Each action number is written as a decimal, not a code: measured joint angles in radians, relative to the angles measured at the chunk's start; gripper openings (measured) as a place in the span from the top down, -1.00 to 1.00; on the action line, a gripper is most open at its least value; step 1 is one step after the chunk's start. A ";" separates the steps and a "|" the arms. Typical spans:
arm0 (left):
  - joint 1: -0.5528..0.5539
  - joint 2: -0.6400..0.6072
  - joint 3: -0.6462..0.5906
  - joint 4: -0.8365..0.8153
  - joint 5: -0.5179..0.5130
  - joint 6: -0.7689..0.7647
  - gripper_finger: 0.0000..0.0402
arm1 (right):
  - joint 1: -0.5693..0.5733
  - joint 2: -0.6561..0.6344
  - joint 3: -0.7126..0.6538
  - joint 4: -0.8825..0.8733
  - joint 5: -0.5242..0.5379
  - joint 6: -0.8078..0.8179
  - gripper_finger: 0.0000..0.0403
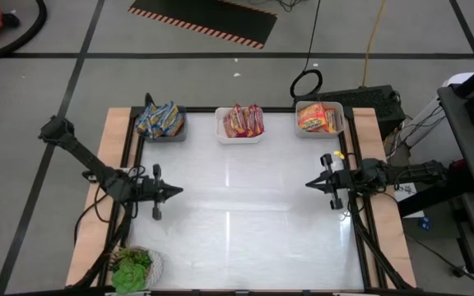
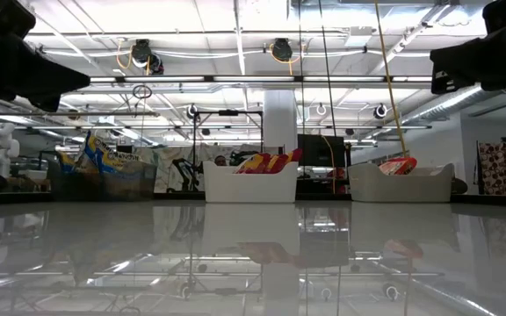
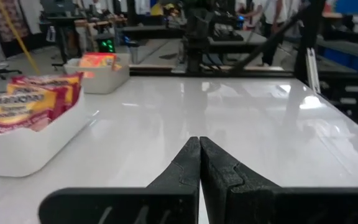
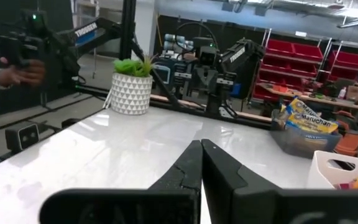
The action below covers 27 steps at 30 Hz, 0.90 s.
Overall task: Sort Maruchan noodles
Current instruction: Return to Home Position
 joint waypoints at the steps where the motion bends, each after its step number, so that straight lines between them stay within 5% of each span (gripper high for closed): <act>1: -0.007 0.000 0.000 -0.011 0.001 -0.004 0.98 | -0.001 0.000 0.000 0.001 0.000 0.007 1.00; 13: -0.017 -0.202 0.000 -0.132 0.083 0.188 0.98 | 0.000 0.001 0.000 -0.006 0.000 0.131 1.00; 27: 0.228 -0.562 0.002 -0.378 0.391 0.305 0.98 | 0.000 0.001 0.000 -0.005 0.000 0.131 1.00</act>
